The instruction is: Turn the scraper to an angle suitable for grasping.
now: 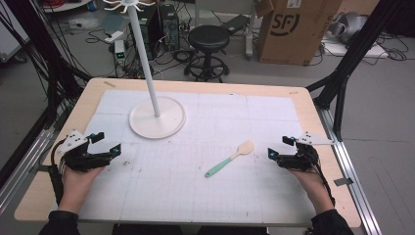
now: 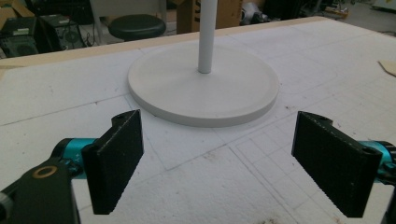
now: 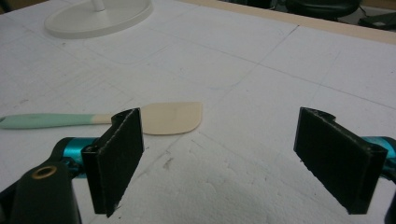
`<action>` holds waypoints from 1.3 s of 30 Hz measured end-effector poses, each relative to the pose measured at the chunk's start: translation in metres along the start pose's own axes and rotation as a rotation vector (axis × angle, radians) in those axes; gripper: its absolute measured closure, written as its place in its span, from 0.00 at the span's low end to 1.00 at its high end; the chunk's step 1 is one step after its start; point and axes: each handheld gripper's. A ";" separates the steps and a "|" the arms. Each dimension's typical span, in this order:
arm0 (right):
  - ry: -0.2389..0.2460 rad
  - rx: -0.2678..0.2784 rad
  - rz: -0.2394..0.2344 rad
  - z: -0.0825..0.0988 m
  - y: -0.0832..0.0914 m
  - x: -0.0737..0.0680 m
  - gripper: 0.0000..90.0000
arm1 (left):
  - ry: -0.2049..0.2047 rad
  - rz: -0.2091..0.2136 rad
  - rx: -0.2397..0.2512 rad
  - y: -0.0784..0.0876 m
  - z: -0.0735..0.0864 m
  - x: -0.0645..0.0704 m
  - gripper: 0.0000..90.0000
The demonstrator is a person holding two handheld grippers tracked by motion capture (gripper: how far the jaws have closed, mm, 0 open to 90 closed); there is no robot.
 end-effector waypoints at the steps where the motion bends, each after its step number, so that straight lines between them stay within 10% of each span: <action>1: 0.002 0.000 0.003 0.000 0.001 0.000 0.17 | 0.011 0.002 0.002 0.000 0.000 0.000 0.19; 25: -0.001 0.013 -0.027 0.000 -0.001 0.000 0.18 | 0.002 0.011 -0.022 0.000 0.004 0.002 0.20; 39: 0.152 -0.042 -0.260 -0.017 -0.026 -0.043 0.77 | -0.003 0.018 -0.033 -0.003 0.004 0.002 0.21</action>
Point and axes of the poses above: each handheld gripper's, and its own axes: y roughly backward along the jaws, z roughly out of its underside, x roughly to its right, and after that the axes turned 4 degrees about y, right-handed
